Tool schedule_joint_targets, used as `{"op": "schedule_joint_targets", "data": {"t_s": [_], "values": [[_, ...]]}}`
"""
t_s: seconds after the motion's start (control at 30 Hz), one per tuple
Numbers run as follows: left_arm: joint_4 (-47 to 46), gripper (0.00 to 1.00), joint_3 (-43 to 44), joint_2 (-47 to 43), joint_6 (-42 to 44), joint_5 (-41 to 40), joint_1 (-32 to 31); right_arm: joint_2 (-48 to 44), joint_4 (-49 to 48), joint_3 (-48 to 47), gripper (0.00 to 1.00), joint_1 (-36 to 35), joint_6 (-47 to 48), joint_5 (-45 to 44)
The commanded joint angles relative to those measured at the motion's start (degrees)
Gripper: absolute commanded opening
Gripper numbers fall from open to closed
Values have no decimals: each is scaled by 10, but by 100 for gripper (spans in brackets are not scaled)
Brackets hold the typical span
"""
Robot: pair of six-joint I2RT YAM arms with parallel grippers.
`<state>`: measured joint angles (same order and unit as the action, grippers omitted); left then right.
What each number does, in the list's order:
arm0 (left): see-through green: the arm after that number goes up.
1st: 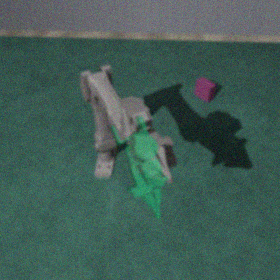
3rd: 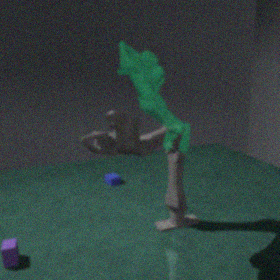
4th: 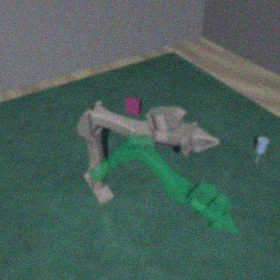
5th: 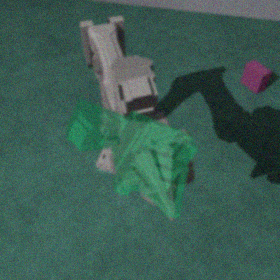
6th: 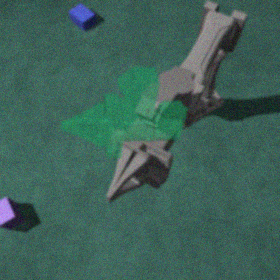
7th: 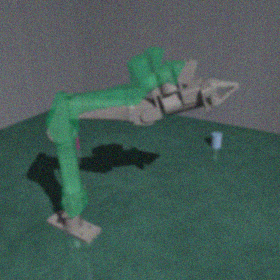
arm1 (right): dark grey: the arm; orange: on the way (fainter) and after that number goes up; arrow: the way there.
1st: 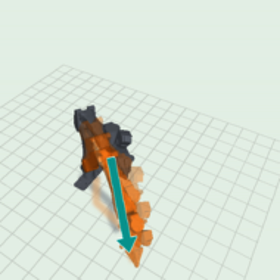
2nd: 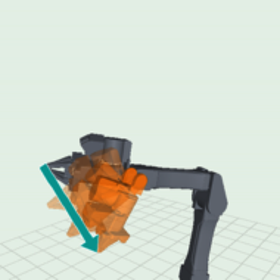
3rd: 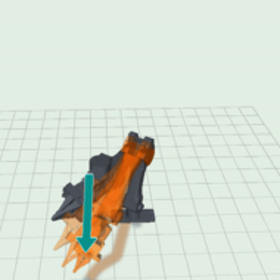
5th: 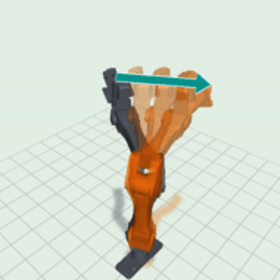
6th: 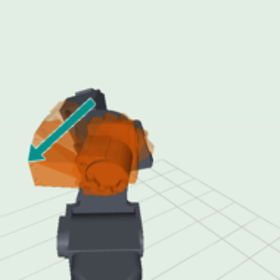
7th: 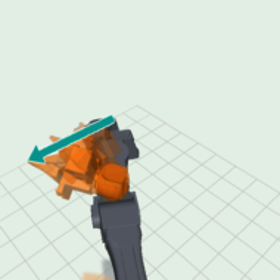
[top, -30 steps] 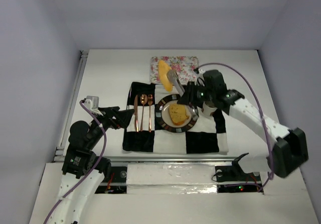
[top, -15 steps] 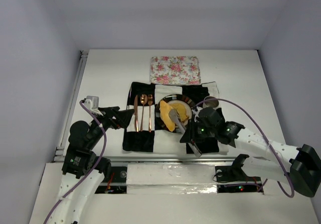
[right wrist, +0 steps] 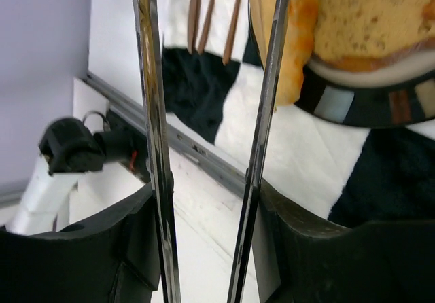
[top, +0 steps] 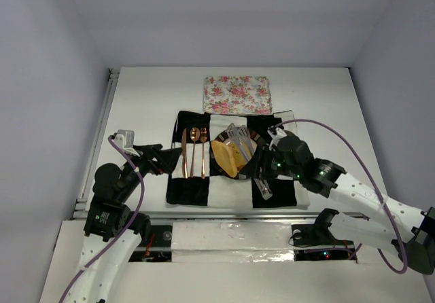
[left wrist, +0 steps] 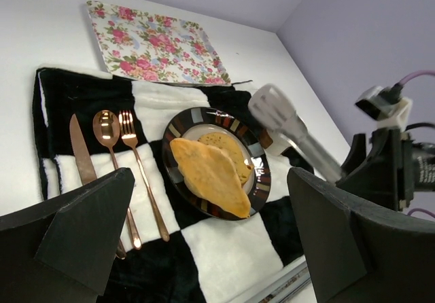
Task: Place the bread
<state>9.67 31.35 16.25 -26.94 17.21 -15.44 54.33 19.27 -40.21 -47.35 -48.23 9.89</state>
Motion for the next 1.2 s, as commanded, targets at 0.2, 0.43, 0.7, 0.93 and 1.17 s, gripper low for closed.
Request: {"op": "schedule_joint_targets", "data": {"t_s": [0.2,0.43,0.7,0.93,1.17], "values": [[-31,96,-6,-22,11,18,-4,31,106,-174,47,86,91,-153],[-33,97,-7,-46,10,19,-4,202,100,-276,43,383,178,-81],[-36,97,-7,-48,14,33,-4,436,100,-384,43,495,242,-92],[-41,97,-9,-48,16,42,-4,531,111,-416,44,539,332,-131],[-43,97,-9,-46,16,45,-4,609,120,-466,56,544,372,-159]]}}
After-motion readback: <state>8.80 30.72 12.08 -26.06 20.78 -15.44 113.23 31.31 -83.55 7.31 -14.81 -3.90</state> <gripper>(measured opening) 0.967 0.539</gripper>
